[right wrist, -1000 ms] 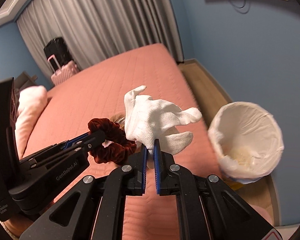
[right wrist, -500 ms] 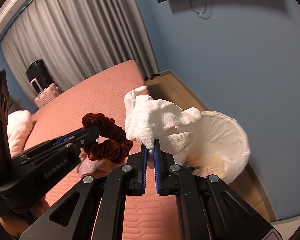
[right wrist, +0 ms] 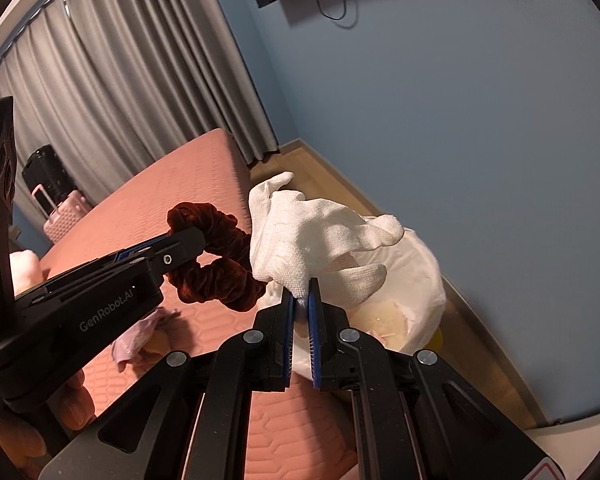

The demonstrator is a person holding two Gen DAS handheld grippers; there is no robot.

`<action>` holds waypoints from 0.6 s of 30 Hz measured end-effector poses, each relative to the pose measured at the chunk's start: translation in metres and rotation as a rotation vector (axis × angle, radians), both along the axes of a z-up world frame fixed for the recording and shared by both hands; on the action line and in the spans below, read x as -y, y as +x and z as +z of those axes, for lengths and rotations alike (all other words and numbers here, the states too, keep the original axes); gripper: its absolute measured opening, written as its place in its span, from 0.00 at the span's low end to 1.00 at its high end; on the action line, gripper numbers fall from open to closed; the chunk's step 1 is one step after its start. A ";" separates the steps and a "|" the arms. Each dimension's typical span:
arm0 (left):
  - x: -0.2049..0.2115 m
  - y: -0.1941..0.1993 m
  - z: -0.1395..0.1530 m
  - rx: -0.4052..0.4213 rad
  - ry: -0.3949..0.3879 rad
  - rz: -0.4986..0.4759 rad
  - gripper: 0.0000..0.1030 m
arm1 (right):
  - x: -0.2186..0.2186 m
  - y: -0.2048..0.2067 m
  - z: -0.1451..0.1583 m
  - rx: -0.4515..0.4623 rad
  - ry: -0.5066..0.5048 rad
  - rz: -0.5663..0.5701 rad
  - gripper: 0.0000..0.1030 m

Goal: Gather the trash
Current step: 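Carry the red scrunchie and white glove over the wastebasket with both grippers, then open both grippers to drop the scrunchie and glove into the wastebasket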

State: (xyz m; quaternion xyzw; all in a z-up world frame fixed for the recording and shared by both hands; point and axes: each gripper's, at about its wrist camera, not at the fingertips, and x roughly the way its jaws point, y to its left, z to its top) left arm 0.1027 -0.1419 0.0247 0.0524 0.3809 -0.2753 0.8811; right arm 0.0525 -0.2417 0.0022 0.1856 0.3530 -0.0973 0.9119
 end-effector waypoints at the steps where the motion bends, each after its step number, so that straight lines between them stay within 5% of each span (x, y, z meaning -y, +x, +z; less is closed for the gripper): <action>1: 0.004 0.001 0.000 -0.001 0.001 -0.005 0.16 | 0.001 0.001 0.000 -0.001 0.000 -0.005 0.06; 13: 0.021 0.012 -0.003 -0.012 -0.009 -0.037 0.18 | 0.021 0.007 -0.003 -0.002 0.003 -0.047 0.06; 16: 0.023 0.016 -0.001 -0.015 -0.019 -0.020 0.27 | 0.025 0.011 -0.004 -0.003 0.000 -0.050 0.06; 18: 0.023 0.020 0.001 -0.006 -0.026 0.000 0.42 | 0.025 0.012 -0.005 -0.001 -0.002 -0.052 0.06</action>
